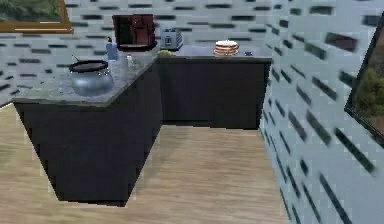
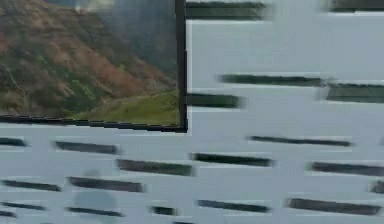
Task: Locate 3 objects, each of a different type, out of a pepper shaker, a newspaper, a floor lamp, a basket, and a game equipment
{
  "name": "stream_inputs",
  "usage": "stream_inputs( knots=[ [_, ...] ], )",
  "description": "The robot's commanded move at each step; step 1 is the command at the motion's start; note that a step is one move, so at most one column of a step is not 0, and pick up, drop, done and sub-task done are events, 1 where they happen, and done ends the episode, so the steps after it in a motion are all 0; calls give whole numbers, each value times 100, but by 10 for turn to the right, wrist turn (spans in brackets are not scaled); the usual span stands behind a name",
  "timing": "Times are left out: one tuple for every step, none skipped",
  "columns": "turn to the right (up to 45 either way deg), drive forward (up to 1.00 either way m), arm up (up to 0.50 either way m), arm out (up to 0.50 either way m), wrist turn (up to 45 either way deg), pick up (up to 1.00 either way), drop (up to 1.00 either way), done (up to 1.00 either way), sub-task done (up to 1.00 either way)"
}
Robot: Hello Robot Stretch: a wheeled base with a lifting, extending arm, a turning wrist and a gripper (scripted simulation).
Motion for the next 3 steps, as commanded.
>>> stream_inputs(
  knots=[
    [0,100,0,0,0,0,0,0,0],
    [60,0,0,0,0,0,0,0,0],
    [0,25,0,0,0,0,0,0,0]
  ],
)
